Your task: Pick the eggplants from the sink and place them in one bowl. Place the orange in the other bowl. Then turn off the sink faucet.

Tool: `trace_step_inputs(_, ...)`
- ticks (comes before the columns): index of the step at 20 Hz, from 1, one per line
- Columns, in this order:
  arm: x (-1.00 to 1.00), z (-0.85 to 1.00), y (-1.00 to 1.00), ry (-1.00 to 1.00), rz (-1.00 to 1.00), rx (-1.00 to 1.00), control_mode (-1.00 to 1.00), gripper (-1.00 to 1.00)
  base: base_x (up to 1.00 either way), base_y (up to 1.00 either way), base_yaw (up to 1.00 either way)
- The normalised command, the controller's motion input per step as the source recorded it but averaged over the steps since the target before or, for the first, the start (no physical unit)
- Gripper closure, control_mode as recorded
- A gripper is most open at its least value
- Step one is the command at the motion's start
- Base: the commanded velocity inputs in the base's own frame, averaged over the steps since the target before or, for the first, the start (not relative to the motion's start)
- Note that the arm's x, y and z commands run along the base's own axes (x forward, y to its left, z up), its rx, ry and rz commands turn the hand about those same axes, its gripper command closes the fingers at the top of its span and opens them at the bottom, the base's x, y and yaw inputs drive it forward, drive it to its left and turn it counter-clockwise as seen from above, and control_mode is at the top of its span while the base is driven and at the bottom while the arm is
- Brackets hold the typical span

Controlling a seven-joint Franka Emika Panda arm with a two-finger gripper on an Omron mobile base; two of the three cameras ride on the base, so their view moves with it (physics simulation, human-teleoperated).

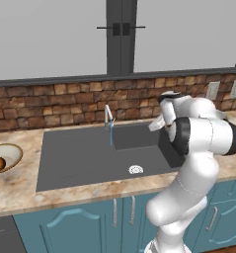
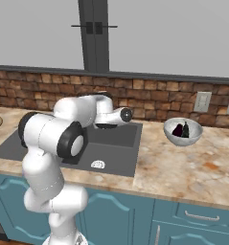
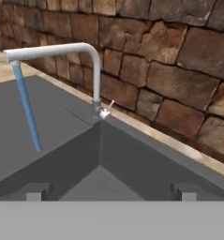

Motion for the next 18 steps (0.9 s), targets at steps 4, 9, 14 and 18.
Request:
trace_step_inputs(4,0.30,-0.37,0.31,-0.10,0.30,0.01,-1.00,-1.00,0.00,0.00,0.00)
trace_step_inputs(9,0.44,-0.15,0.17,-0.09,0.23,0.04,-1.00,-1.00,0.00,0.00,0.00)
trace_step_inputs(14,0.50,-0.04,0.18,-0.08,0.20,0.06,-1.00,-1.00,0.00,0.00,0.00)
trace_step_inputs(18,0.43,-0.16,0.34,-0.03,0.19,0.04,-1.00,-1.00,0.00,0.00,0.00)
